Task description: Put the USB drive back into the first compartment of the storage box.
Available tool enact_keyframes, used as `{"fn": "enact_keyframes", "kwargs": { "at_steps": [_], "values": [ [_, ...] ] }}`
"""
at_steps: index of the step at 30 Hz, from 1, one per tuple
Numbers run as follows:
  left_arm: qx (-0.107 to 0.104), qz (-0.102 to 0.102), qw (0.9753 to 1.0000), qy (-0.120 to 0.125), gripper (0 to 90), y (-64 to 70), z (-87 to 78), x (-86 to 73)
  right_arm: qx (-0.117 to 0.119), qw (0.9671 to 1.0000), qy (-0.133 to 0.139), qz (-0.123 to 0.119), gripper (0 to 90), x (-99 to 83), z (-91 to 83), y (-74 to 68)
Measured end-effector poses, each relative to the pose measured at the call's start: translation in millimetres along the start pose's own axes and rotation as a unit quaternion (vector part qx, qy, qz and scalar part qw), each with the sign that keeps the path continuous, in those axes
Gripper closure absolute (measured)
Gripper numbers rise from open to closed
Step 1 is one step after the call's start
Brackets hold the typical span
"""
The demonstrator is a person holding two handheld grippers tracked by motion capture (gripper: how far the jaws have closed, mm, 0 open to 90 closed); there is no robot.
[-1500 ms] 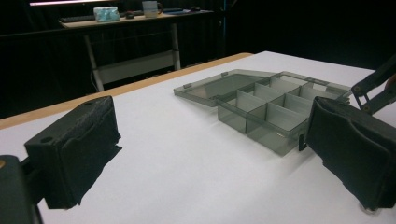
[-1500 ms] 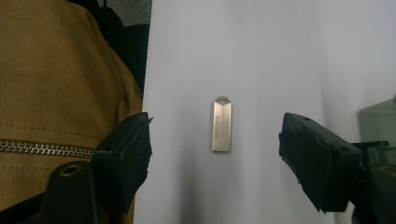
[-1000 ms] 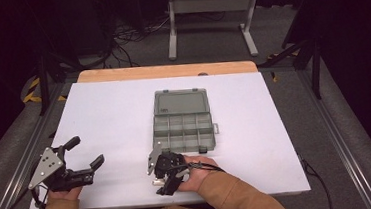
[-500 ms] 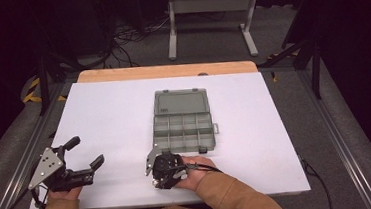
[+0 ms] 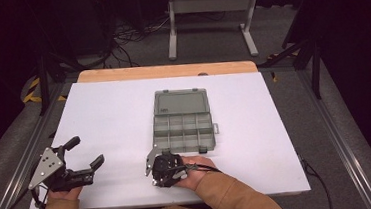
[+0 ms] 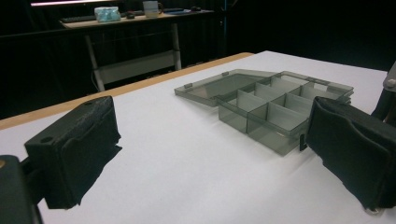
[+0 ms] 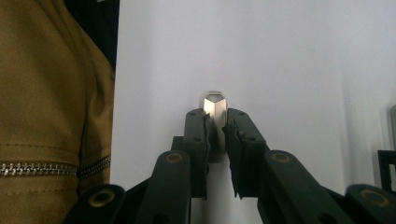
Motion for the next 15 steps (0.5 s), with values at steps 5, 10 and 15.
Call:
{"fn": "enact_keyframes", "kwargs": {
  "at_steps": [5, 10, 15],
  "values": [
    [0.001, 0.000, 1.0000, 0.000, 3.6, -0.2, -0.4, 0.0, -0.002, 1.0000, 0.005, -0.006, 79.3, 0.5, -2.0, 0.8],
    [0.000, 0.000, 1.0000, 0.000, 3.6, -0.1, -0.1, 0.0, -0.003, 0.9999, 0.011, 0.007, 79.4, 2.1, -11.7, 3.3],
    [0.001, -0.001, 1.0000, 0.000, 3.6, -0.4, -0.2, -0.1, -0.008, 0.9997, 0.020, 0.015, 79.4, 3.4, -19.0, 8.3]
  ]
}}
Point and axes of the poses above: each handheld gripper's, and its own axes: z roughly forward along the jaws, x roughly out of its top, y roughly to its right, the point moved 8 cm from there along z, roughly forward along the jaws, and after that the axes turned 15 degrees about -x, right-handed, at the moved point
